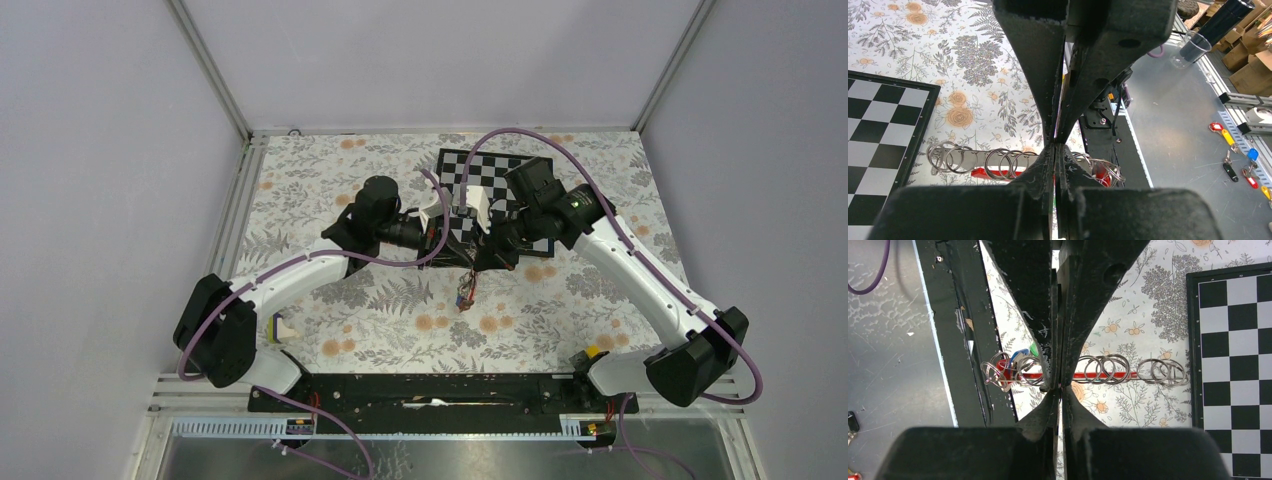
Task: Put the keys on the keyring
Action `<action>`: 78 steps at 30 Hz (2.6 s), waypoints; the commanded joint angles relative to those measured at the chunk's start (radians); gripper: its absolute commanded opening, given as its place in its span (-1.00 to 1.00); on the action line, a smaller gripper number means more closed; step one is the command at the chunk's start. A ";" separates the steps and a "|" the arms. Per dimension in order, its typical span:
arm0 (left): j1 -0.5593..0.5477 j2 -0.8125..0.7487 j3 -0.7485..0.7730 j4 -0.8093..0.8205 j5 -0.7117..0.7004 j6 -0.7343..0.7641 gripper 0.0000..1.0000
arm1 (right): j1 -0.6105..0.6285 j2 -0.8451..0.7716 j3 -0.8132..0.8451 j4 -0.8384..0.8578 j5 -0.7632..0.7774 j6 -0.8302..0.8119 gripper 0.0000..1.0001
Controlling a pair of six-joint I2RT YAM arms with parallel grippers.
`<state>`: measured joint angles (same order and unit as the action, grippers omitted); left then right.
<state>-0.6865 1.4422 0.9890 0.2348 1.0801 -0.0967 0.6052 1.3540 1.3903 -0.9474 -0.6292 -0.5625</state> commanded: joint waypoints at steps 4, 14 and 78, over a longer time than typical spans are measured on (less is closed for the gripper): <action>-0.002 -0.019 0.027 0.065 0.048 -0.039 -1.00 | 0.010 -0.081 -0.044 0.102 0.000 0.013 -0.56; 0.017 -0.071 0.030 0.031 0.074 -0.037 -1.00 | -0.012 -0.168 -0.153 0.215 -0.047 0.026 -0.12; 0.014 -0.077 0.028 0.071 0.118 -0.074 -1.00 | -0.104 -0.210 -0.228 0.303 -0.203 0.075 -0.13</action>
<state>-0.6693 1.3956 0.9886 0.2314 1.1534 -0.1589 0.5209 1.1965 1.1580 -0.6777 -0.8284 -0.4831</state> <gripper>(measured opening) 0.010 0.415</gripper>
